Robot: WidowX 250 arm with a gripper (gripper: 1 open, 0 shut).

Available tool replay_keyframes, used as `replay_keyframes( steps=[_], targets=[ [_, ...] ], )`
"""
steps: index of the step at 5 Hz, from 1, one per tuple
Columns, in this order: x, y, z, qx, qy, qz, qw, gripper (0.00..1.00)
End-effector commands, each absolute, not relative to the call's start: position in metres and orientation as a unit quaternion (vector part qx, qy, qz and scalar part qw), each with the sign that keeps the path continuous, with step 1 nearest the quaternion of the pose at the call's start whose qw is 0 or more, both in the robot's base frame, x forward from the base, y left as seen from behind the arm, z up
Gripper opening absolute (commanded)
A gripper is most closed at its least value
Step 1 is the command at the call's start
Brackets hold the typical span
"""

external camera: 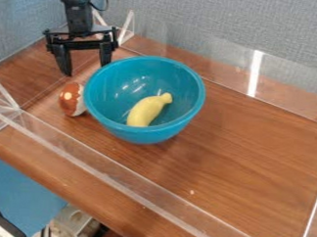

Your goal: Remove the mushroom from the blue bowl and put it on the table

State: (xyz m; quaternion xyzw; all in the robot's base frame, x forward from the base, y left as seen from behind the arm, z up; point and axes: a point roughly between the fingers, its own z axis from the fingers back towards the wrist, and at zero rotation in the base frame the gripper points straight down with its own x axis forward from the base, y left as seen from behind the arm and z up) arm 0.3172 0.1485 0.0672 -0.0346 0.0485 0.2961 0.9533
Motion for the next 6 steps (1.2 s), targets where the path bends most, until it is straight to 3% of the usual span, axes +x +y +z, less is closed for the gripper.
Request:
replay_keyframes(
  steps=[1,3,5,6],
  targets=[
    [0.314,0.16,0.102,-0.033,0.006,0.306,0.951,1.0],
    [0.314,0.135,0.144,-0.04,0.01,0.286,0.957,1.0],
    [0.317,0.132,0.133,-0.049,0.033,0.396,0.916,1.0],
    [0.316,0.136,0.129,-0.047,0.048,0.399,0.915,1.0]
  ],
)
